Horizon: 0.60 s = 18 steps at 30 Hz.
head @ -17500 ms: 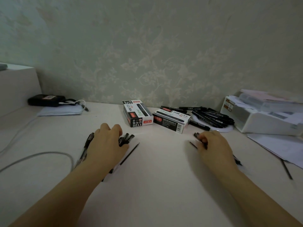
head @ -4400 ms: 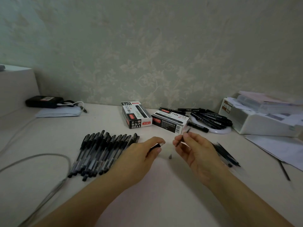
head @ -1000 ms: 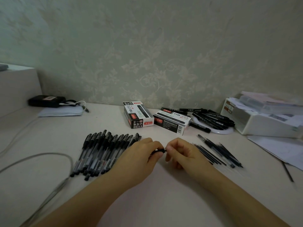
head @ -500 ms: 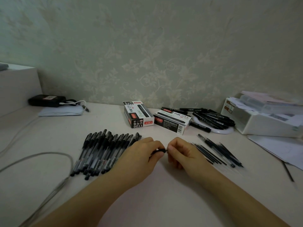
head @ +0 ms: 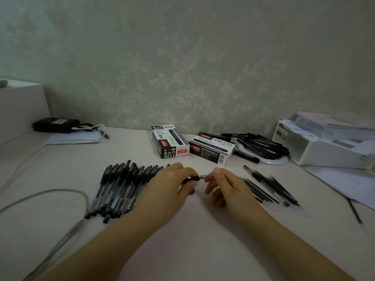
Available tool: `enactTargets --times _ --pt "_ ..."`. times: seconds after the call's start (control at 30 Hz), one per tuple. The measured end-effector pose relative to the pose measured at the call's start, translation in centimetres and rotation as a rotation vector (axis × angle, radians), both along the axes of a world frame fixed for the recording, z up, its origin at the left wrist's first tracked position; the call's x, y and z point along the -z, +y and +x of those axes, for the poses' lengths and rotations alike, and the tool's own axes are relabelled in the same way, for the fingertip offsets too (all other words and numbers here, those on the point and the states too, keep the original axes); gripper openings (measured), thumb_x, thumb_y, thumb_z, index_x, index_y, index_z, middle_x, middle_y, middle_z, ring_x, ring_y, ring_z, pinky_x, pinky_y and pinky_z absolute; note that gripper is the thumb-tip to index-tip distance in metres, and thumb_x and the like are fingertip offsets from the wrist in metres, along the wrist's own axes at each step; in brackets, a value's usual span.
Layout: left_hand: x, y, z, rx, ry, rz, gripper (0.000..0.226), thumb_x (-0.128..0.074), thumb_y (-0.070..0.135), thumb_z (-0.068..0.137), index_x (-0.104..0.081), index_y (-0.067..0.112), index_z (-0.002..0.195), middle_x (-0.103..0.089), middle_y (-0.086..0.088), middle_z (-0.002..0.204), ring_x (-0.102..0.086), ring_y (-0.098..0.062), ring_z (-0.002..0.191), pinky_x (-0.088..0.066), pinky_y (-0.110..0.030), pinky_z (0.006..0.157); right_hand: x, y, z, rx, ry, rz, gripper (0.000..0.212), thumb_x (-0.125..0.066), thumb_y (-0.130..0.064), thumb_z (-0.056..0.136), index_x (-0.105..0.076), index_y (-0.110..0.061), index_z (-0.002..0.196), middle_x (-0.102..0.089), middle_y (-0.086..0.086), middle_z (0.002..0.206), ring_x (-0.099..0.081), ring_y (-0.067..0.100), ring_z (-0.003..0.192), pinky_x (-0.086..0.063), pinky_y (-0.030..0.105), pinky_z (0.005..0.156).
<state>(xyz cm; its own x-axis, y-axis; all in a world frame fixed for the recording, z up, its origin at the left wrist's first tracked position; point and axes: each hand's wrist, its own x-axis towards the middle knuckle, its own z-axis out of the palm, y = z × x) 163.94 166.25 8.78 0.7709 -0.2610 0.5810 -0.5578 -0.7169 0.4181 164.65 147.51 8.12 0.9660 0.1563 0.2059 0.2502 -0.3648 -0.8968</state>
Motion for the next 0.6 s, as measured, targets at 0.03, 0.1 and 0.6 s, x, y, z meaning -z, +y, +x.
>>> enactTargets --times 0.03,0.1,0.6 --pt "0.0 0.2 0.1 -0.033 -0.01 -0.012 0.019 -0.057 0.029 0.094 -0.067 0.025 0.109 -0.053 0.013 0.088 -0.053 -0.006 0.081 -0.047 -0.027 0.074 0.2 -0.1 0.2 0.051 -0.04 -0.019 0.029 -0.045 -0.039 0.102 -0.068 -0.025 0.091 -0.069 -0.006 0.081 -0.061 0.006 0.064 -0.049 0.02 0.06" --pt "0.0 0.6 0.4 -0.09 -0.016 -0.031 0.019 -0.056 0.029 0.095 -0.067 0.024 0.11 -0.054 0.011 0.09 -0.054 -0.008 0.083 -0.045 -0.024 0.076 0.4 -0.6 0.5 0.126 -0.188 -0.176 0.014 -0.054 -0.032 0.099 -0.067 -0.029 0.096 -0.066 -0.013 0.088 -0.06 0.003 0.072 -0.047 0.014 0.065" --pt "0.4 0.7 0.6 -0.097 0.075 0.021 0.019 -0.057 0.031 0.094 -0.067 0.028 0.11 -0.058 0.011 0.092 -0.052 -0.004 0.083 -0.043 -0.021 0.076 0.9 0.1 1.0 -0.004 -0.218 -0.237 0.011 -0.059 -0.018 0.096 -0.065 -0.027 0.094 -0.067 -0.012 0.084 -0.06 0.002 0.081 -0.045 0.014 0.072"
